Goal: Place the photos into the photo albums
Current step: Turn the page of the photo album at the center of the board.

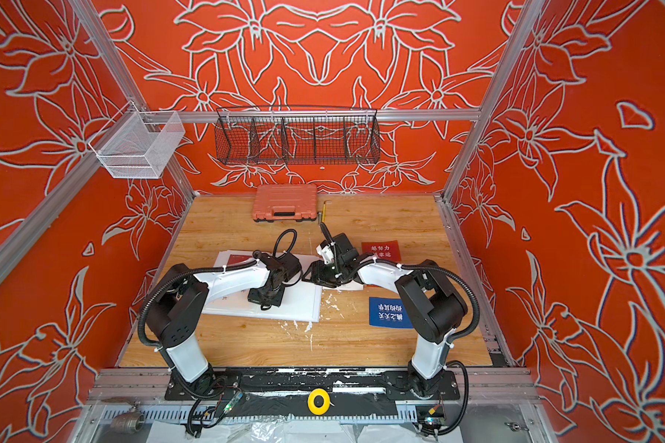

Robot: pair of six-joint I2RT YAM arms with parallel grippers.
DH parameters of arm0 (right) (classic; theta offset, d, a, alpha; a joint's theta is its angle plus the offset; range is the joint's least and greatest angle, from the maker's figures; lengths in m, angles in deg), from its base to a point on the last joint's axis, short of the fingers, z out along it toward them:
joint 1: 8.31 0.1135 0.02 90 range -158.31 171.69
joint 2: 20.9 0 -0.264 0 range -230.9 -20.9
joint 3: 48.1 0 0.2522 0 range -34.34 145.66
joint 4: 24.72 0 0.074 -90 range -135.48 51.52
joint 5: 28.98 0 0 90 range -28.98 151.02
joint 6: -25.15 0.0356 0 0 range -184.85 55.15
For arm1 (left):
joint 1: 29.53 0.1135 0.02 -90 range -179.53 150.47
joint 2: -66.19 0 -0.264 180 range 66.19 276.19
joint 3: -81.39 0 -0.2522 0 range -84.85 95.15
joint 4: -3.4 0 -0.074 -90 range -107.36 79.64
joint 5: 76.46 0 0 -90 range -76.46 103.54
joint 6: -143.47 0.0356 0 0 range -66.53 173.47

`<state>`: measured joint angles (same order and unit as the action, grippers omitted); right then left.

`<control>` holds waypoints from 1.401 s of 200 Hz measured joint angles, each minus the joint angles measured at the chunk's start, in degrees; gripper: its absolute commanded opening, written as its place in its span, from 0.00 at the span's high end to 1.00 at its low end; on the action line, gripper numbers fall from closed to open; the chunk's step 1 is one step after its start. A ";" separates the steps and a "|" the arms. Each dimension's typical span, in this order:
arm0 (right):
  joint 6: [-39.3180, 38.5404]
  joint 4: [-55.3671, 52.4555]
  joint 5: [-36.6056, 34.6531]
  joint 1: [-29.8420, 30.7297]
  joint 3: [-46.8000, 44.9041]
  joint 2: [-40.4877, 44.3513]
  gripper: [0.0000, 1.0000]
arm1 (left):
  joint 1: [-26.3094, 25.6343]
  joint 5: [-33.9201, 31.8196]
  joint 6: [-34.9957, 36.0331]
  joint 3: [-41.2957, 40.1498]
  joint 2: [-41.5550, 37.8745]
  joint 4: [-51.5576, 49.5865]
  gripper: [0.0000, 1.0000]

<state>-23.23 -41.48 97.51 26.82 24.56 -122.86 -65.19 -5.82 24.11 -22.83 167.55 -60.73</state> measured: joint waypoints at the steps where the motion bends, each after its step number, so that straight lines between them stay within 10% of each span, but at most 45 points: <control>1: 0.02 0.02 0.00 0.07 0.04 -0.07 0.41 | 0.02 -0.02 0.00 -0.02 -0.02 -0.02 1.00; 98: 0.37 -1.46 -3.34 0.50 0.02 -0.48 0.41 | -1.68 7.15 0.83 0.31 -8.94 3.93 0.80; 209: -0.46 -2.78 -5.18 -5.03 -3.30 5.49 0.41 | -5.70 17.14 0.83 3.96 0.50 13.55 0.70; 280: -0.42 -2.49 -4.83 -5.03 -3.82 5.46 0.41 | -7.23 12.13 0.87 9.18 5.90 8.85 0.69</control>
<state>-23.64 -43.97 92.68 21.79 20.73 -117.39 -72.43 6.31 24.98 -13.65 173.45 -51.88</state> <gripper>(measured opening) 0.589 0.306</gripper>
